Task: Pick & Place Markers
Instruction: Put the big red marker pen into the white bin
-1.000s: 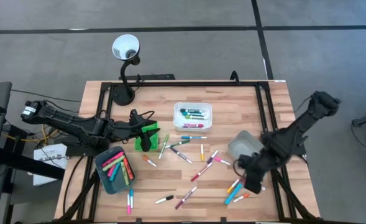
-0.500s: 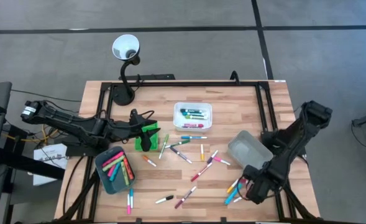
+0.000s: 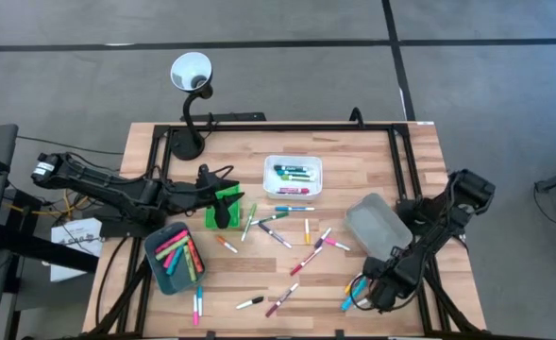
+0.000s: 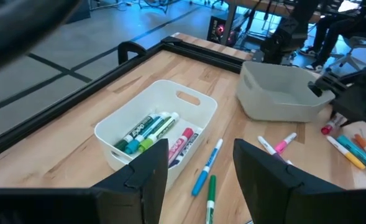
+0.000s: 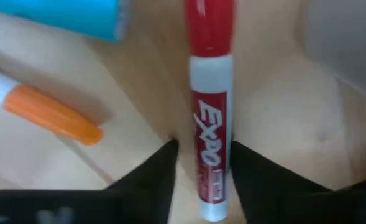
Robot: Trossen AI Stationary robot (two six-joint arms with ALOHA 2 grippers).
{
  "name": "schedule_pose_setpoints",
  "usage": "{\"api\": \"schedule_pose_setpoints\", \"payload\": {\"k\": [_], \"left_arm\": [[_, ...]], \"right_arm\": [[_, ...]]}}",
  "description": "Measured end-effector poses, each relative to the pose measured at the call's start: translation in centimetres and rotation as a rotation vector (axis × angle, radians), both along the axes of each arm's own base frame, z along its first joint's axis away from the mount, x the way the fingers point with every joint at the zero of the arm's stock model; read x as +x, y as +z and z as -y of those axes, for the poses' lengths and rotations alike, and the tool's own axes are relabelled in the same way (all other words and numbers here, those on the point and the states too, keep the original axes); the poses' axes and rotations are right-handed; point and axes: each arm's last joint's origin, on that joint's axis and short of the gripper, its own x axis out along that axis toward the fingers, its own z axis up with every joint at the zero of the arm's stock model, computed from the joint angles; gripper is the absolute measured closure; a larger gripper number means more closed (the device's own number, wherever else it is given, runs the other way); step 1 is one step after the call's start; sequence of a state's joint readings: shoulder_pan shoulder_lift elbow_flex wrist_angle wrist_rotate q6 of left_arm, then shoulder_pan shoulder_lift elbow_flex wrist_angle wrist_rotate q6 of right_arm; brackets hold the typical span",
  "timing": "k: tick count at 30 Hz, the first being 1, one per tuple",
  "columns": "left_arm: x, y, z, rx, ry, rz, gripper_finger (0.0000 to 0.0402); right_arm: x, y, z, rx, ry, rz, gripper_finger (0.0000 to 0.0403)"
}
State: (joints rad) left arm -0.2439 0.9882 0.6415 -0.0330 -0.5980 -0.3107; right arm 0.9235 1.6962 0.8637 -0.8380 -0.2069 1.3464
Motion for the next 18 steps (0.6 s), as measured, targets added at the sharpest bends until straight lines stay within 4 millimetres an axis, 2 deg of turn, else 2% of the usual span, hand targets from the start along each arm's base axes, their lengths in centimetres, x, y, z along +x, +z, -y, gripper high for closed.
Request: {"api": "schedule_pose_setpoints", "payload": {"k": [5,11,14,18], "left_arm": [[0.1,0.0,-0.5,-0.001,0.022,0.005,0.0225],[0.1,0.1,-0.7,-0.002,0.033,0.009,0.0225],[0.1,0.1,-0.7,-0.003,0.032,0.012,0.0225],[0.1,0.2,-0.7,-0.004,0.032,0.016,0.0225]], "right_arm": [[0.3,1.8,0.3,0.022,0.003,0.007,0.0362],[0.9,6.4,1.3,0.042,-0.030,0.108,0.0362],[1.3,9.2,2.0,0.006,-0.001,0.272,0.0353],[2.3,12.3,3.9,-0.187,0.071,0.608,0.0332]]}}
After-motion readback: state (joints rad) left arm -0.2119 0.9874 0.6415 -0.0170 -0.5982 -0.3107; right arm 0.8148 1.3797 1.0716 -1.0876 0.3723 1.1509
